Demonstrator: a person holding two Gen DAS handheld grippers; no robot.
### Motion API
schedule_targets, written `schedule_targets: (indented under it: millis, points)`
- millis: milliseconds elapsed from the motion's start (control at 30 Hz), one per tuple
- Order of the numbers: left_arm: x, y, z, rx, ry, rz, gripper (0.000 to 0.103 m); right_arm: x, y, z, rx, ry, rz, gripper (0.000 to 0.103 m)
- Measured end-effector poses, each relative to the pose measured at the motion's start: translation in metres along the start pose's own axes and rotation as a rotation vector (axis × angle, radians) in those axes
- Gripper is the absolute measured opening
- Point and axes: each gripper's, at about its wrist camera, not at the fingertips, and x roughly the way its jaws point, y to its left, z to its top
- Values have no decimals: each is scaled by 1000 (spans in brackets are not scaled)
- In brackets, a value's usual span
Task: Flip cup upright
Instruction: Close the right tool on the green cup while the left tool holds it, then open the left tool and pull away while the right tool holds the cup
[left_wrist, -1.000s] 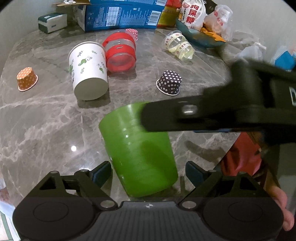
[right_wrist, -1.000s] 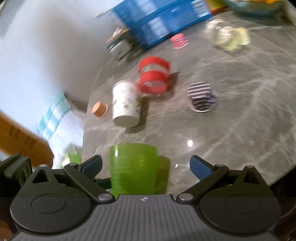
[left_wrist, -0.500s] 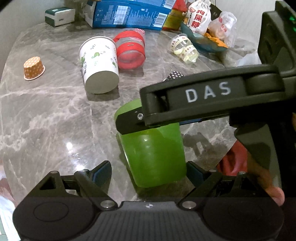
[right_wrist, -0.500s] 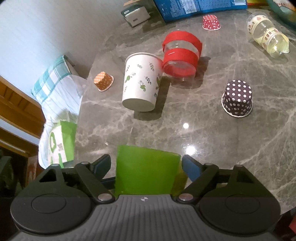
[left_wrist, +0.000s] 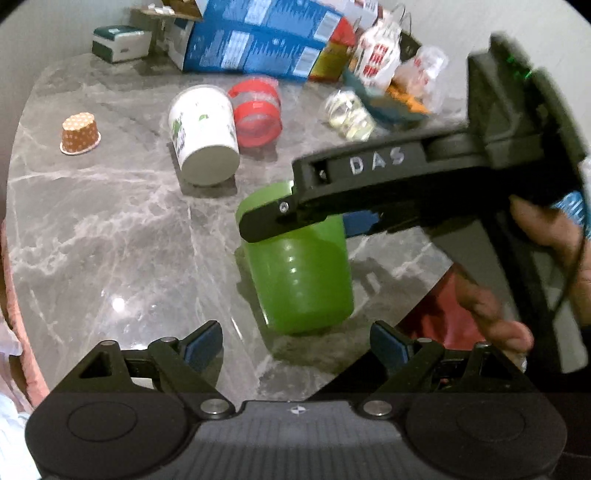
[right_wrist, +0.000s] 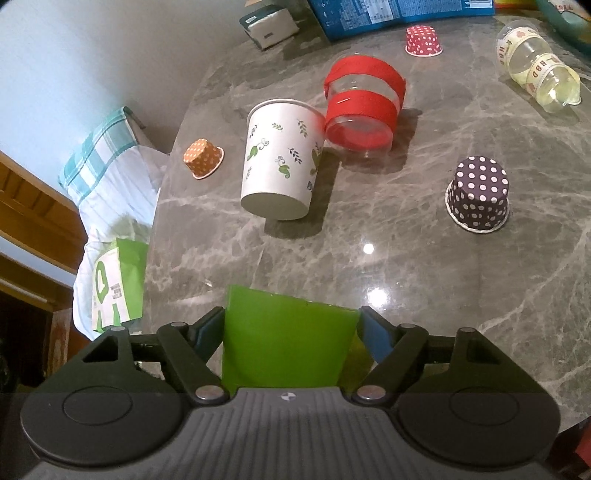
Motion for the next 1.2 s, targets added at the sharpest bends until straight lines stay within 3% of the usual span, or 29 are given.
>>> schedule_targets:
  millis: [200, 367, 500, 867, 967, 1067, 1200]
  points:
    - [-21, 4, -1, -24, -89, -35, 90, -6, -1, -3, 2, -37, 2, 78]
    - [-38, 9, -5, -44, -165, -57, 90, -26, 5, -14, -49, -166, -8, 77]
    - [-48, 11, -4, -49, -239, -75, 89, -50, 7, -25, -91, -322, -32, 77]
    - [-62, 19, 0, -101, -359, -97, 89, -130, 30, -74, -360, -793, -281, 76]
    - [-65, 19, 1, -107, -389, -115, 89, -140, 29, -87, -403, -914, -305, 77]
    - [-68, 17, -1, -105, -418, -128, 89, -145, 21, -102, -429, -1058, -276, 77]
    - [-74, 14, -4, -92, -460, -140, 89, -152, 16, -124, -468, -1190, -277, 77]
